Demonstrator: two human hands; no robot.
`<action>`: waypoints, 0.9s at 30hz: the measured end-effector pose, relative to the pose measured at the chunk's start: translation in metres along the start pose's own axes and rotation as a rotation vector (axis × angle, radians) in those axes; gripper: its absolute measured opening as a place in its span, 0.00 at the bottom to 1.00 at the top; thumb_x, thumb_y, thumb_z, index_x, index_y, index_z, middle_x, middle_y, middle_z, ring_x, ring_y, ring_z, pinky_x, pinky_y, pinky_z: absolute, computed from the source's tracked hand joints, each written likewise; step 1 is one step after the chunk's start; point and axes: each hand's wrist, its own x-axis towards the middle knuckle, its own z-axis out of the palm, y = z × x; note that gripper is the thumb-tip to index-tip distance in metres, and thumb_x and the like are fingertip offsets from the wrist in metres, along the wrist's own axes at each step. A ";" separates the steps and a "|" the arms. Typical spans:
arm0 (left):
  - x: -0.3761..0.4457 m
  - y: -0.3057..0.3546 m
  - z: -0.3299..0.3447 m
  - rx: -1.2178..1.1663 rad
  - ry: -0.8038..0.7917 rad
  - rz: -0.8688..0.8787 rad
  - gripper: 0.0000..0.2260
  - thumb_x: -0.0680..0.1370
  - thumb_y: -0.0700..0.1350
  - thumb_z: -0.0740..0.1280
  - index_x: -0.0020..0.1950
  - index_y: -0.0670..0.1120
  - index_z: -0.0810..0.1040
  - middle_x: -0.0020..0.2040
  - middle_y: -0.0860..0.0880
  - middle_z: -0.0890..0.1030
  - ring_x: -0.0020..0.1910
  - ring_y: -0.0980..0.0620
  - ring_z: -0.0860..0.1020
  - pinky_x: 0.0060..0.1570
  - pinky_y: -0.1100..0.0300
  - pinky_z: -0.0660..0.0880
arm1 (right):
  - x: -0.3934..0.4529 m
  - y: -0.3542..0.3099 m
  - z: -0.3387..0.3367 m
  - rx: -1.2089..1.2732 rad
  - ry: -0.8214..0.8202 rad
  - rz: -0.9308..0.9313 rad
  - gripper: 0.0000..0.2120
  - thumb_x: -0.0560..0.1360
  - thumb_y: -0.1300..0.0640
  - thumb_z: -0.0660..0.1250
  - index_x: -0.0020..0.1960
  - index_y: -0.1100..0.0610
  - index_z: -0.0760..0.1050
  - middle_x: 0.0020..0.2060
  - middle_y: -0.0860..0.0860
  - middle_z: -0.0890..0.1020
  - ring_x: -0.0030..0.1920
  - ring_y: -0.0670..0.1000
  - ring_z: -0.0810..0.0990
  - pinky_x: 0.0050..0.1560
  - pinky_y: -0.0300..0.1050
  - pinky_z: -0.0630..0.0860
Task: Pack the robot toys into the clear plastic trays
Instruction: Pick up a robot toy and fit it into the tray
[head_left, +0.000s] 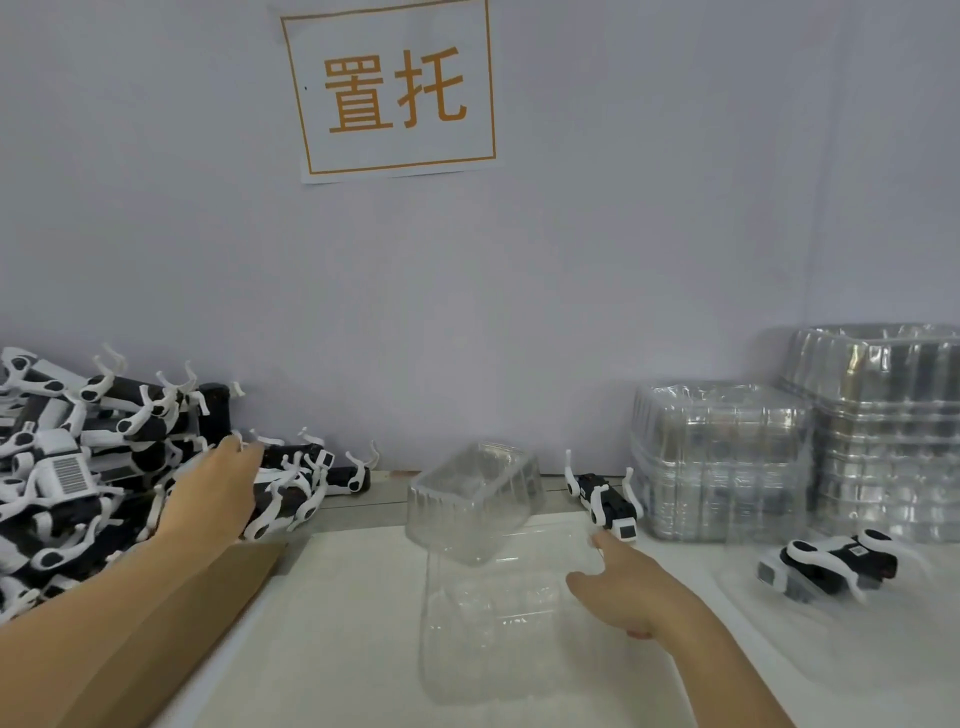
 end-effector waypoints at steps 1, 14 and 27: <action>0.004 0.009 -0.010 -0.054 0.051 -0.023 0.09 0.74 0.28 0.62 0.51 0.37 0.77 0.43 0.42 0.74 0.39 0.41 0.74 0.34 0.51 0.67 | 0.000 0.000 0.000 0.001 0.000 -0.004 0.24 0.78 0.49 0.61 0.73 0.49 0.63 0.46 0.43 0.74 0.38 0.43 0.72 0.34 0.35 0.67; -0.009 0.150 -0.113 -0.946 0.406 -0.275 0.08 0.76 0.35 0.68 0.44 0.47 0.76 0.40 0.52 0.80 0.40 0.49 0.78 0.40 0.58 0.74 | 0.000 -0.005 -0.003 0.096 0.303 -0.205 0.20 0.79 0.52 0.66 0.70 0.50 0.71 0.56 0.48 0.79 0.52 0.46 0.76 0.48 0.36 0.70; -0.085 0.226 -0.073 -1.529 0.060 -0.547 0.08 0.76 0.36 0.72 0.42 0.47 0.77 0.32 0.51 0.81 0.37 0.48 0.84 0.45 0.49 0.80 | -0.015 -0.047 0.003 0.888 0.127 -0.346 0.13 0.83 0.49 0.59 0.54 0.53 0.81 0.47 0.53 0.86 0.49 0.54 0.85 0.52 0.54 0.82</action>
